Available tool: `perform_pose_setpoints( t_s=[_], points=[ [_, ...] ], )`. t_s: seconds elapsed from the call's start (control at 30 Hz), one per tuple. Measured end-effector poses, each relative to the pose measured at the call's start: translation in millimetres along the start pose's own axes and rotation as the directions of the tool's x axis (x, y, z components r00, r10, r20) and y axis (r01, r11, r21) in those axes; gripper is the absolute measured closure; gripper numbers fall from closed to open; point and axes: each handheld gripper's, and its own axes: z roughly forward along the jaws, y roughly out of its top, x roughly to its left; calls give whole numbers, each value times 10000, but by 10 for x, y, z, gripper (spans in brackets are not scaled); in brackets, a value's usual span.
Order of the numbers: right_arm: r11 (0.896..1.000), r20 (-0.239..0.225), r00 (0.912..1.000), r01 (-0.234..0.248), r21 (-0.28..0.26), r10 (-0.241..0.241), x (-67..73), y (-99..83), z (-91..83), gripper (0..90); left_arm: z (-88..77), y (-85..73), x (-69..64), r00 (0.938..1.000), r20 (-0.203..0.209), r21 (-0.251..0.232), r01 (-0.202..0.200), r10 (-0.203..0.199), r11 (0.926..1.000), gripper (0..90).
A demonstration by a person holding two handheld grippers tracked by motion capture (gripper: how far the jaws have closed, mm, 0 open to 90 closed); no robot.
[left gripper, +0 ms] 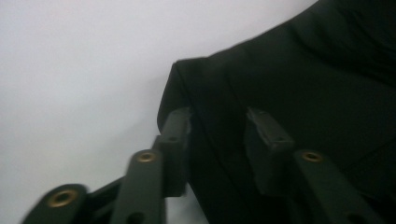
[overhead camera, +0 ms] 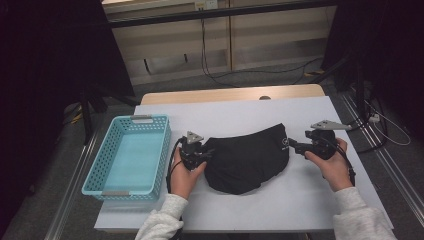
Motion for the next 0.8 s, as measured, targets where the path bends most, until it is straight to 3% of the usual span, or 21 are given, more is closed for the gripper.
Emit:
perform_pose_setpoints(
  t_s=[0.07, 0.1, 0.2, 0.23, 0.3, 0.37, 0.6, 0.63, 0.67, 0.7, 0.77, 0.8],
  points=[
    [10000, 9, 10000, 78, -16, -78, 11, -2, -4, 269, 2, -9, 10, 9999, -121, 104, -51, 52, 9999, 653],
    [9999, -47, 9999, 123, 21, -123, 22, -10, -11, 268, 11, -22, 37, 9999, 24, 213, 101, -102, 9997, 735],
    [9999, -40, 9999, 127, 41, -127, 20, -19, -13, 257, 16, -27, 34, 10000, -15, 327, 60, -59, 9994, 852],
    [9999, -27, 9999, 121, 82, -121, 18, -22, -15, 257, 22, -29, 30, 9996, 103, 292, 251, -254, 9993, 852],
    [10000, -3, 10000, 59, 58, -59, 4, -24, -20, 256, -4, -14, 33, 9995, 114, 257, 289, -292, 9993, 897],
    [10000, 67, 10000, -59, -59, 59, -23, -21, -29, 252, -110, 31, 77, 9993, -29, -84, 373, -373, 9993, 900],
    [9999, 245, 9996, -107, -22, 107, -49, -22, 3, 253, -249, 57, 144, 9984, 103, -346, 563, -560, 9978, 900],
    [10000, 250, 9996, -93, 18, 93, -54, -25, 24, 253, -245, 63, 114, 9983, 166, -503, 567, -559, 9971, 882],
    [9999, 220, 9997, -137, 52, 136, -55, -26, 31, 253, -245, 63, 114, 9983, 166, -503, 567, -559, 9971, 762],
    [9999, 220, 9997, -117, 75, 115, -54, -27, 33, 252, -220, 74, 66, 9990, -131, -748, 412, -423, 9963, 652],
    [9999, 169, 9998, -118, 70, 117, -46, -27, 33, 248, -194, 73, 35, 9991, -95, -967, 414, -425, 9945, 562],
    [9999, 179, 9998, -108, 83, 106, -38, -28, 37, 244, -169, 68, 18, 9992, -26, -854, 406, -409, 9955, 536]
  ],
)
